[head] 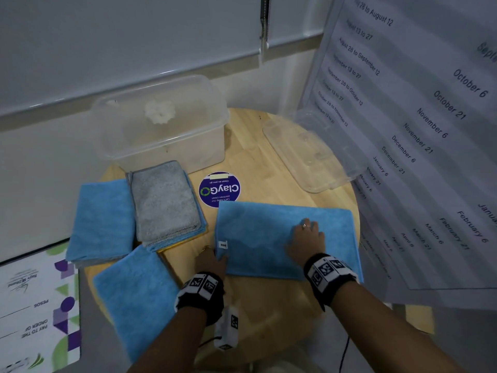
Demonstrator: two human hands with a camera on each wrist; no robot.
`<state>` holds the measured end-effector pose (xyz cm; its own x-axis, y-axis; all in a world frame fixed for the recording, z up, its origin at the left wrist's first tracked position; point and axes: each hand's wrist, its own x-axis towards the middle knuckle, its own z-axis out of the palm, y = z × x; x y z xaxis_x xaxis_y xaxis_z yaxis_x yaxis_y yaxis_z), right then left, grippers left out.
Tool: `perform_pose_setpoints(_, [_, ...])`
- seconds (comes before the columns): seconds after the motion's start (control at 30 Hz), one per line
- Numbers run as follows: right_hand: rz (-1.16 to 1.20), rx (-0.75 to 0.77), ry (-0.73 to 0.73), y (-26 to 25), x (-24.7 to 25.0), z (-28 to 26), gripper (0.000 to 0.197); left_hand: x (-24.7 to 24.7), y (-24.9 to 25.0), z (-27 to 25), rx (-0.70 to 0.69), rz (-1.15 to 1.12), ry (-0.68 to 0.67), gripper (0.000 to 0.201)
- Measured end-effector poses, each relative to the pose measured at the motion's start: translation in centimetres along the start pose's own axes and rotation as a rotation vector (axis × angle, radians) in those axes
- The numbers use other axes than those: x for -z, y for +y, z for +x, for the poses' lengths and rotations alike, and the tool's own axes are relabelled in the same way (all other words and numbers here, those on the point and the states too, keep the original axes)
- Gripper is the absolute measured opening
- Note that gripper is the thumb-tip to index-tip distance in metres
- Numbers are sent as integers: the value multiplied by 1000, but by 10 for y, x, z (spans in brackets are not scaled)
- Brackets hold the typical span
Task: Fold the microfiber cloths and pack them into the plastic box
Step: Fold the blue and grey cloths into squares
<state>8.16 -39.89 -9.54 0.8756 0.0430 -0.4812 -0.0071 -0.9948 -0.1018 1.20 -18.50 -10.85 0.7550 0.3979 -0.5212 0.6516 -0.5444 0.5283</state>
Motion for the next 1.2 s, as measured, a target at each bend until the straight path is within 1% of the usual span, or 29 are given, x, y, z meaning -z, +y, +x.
perform_pose_setpoints(0.03, [73, 52, 42, -10, 1, 6, 52, 1, 3, -2, -29, -11, 17, 29])
perform_pose_setpoints(0.07, [165, 100, 47, -18, 1, 10, 48, 1, 5, -4, -63, -24, 42, 26])
perform_pose_setpoints(0.1, [251, 130, 17, -23, 0, 16, 46, 2, 9, -7, -97, -32, 67, 24])
perform_pose_setpoints(0.17, [338, 126, -56, -26, -1, 25, 42, 3, 18, -14, -181, -61, 98, 22])
perform_pose_setpoints(0.23, [369, 105, -73, -23, 2, 36, 35, 1, 30, -22, -289, -127, 73, 21])
perform_pose_setpoints(0.3, [411, 113, -94, -21, 9, 46, 32, -3, 41, -27, -344, -201, 48, 16])
perform_pose_setpoints(0.37, [429, 118, -137, -20, 19, 53, 32, -5, 43, -26, -320, -268, 43, 16])
perform_pose_setpoints(0.43, [452, 113, -179, -16, 25, 57, 32, -4, 34, -20, -252, -299, 57, 27])
perform_pose_setpoints(0.47, [472, 106, -177, -12, 27, 57, 31, -2, 28, -17, -194, -327, 60, 30])
perform_pose_setpoints(0.5, [496, 97, -149, -7, 26, 56, 29, 1, 23, -15, -133, -375, 64, 31])
perform_pose_setpoints(0.57, [496, 81, -32, 7, 18, 49, 25, 8, 12, -15, -30, -426, 78, 39])
perform_pose_setpoints(0.63, [416, 31, 63, 25, 4, 37, 28, 15, 4, -17, 43, -385, 74, 55])
perform_pose_setpoints(0.7, [314, -76, 173, 44, -6, 18, 42, 19, -2, -16, 86, -377, 59, 71])
perform_pose_setpoints(0.77, [274, -278, 274, 65, -12, -3, 61, 22, -4, -17, 97, -347, 58, 73])
perform_pose_setpoints(0.8, [308, -424, 261, 77, -15, -14, 71, 23, -4, -17, 98, -318, 62, 70])
perform_pose_setpoints(0.83, [377, -561, 198, 90, -23, -21, 80, 25, -4, -17, 100, -289, 67, 68])
perform_pose_setpoints(0.87, [477, -666, 109, 102, -32, -27, 86, 26, -4, -16, 106, -260, 66, 67])
perform_pose_setpoints(0.9, [590, -705, 26, 111, -40, -32, 87, 27, -3, -14, 111, -224, 54, 69])
perform_pose_setpoints(0.93, [688, -699, -43, 118, -46, -36, 83, 27, -3, -11, 116, -176, 34, 71])
perform_pose_setpoints(1.0, [747, -637, -130, 123, -46, -42, 67, 32, 3, -6, 127, -35, -12, 71])
perform_pose_setpoints(1.03, [703, -601, -160, 123, -42, -42, 59, 35, 7, -4, 126, 34, -25, 68])
perform_pose_setpoints(1.1, [614, -530, -174, 120, -27, -40, 40, 42, 19, -3, 87, 150, -43, 60])
perform_pose_setpoints(1.13, [618, -516, -168, 118, -18, -39, 34, 45, 23, -2, 54, 207, -55, 56])
perform_pose_setpoints(1.2, [529, -508, -157, 118, -5, -34, 32, 47, 28, -1, 5, 291, -82, 50])
